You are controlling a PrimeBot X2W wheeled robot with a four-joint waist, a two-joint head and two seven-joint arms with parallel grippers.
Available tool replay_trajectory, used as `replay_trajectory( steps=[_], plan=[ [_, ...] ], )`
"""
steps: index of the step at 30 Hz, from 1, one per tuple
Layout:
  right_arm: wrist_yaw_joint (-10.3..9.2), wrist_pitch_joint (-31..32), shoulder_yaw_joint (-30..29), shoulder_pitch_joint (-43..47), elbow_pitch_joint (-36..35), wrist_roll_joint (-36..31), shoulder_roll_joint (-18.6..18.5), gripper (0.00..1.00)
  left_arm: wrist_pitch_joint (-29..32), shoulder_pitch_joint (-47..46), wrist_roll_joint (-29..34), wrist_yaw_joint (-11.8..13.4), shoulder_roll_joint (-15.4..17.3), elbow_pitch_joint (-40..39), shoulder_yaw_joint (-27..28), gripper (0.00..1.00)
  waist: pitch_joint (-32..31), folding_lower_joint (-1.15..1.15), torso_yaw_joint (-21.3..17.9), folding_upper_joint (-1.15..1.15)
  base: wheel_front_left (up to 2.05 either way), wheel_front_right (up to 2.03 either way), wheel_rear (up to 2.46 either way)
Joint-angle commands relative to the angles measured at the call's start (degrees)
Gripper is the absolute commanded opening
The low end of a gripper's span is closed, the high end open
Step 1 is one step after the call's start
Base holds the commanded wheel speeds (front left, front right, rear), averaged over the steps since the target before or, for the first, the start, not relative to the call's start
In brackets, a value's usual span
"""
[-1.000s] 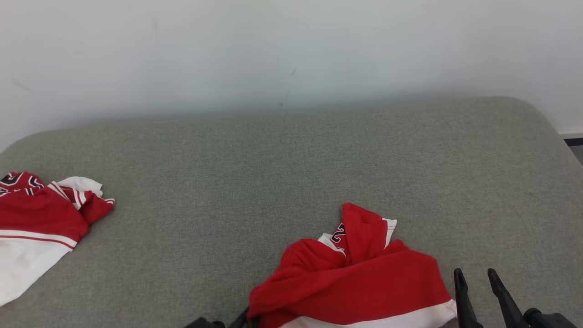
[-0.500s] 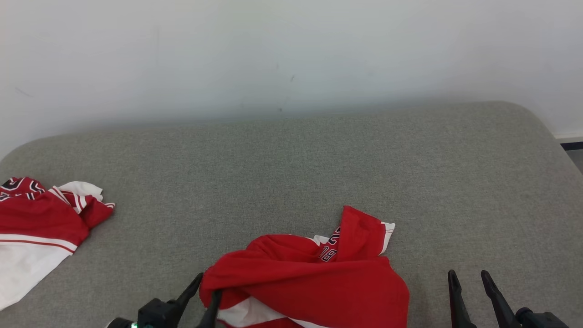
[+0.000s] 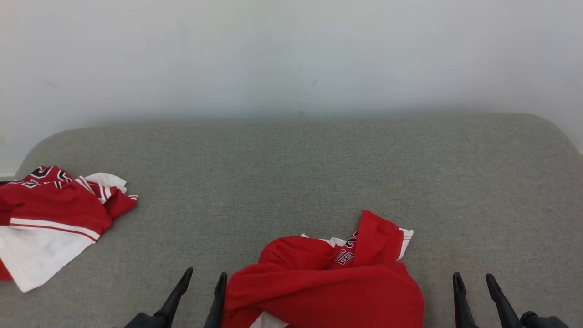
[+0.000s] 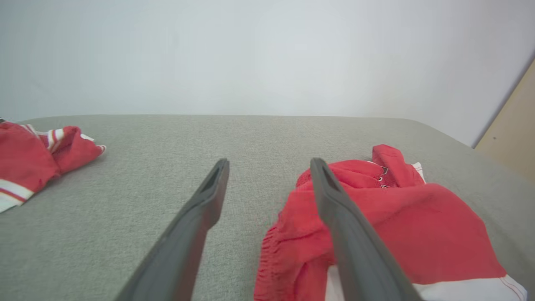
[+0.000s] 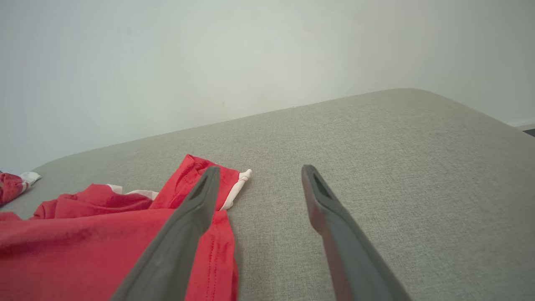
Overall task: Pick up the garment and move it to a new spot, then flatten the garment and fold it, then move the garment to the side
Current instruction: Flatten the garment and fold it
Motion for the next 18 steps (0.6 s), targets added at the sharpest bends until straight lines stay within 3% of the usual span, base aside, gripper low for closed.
replay_trajectory(
  steps=[1, 13, 18],
  plan=[
    [-0.13, -0.29, -0.03, -0.01, -0.06, 0.25, -0.19, 1.0, -0.19, 1.41, 1.21, 0.05, -0.26, -1.76, 1.51, 1.0, -0.22, 0.0, 1.14, 0.0, 0.0, 0.0, 0.0],
    [-0.13, -0.34, 0.42, -0.36, -0.15, 0.49, -0.21, 1.0, -0.19, 5.41, 4.15, 0.12, -1.42, -7.14, 14.77, 1.0, -0.64, 0.0, 1.61, 0.0, 0.0, 0.0, 0.0],
    [-0.13, -0.36, 0.2, 0.15, -0.41, 0.63, -0.22, 1.0, -0.19, 7.49, 5.99, 0.24, -1.64, -8.0, 17.74, 1.0, -0.72, 0.0, 1.19, 0.0, 0.0, 0.0, 0.0]
  ],
)
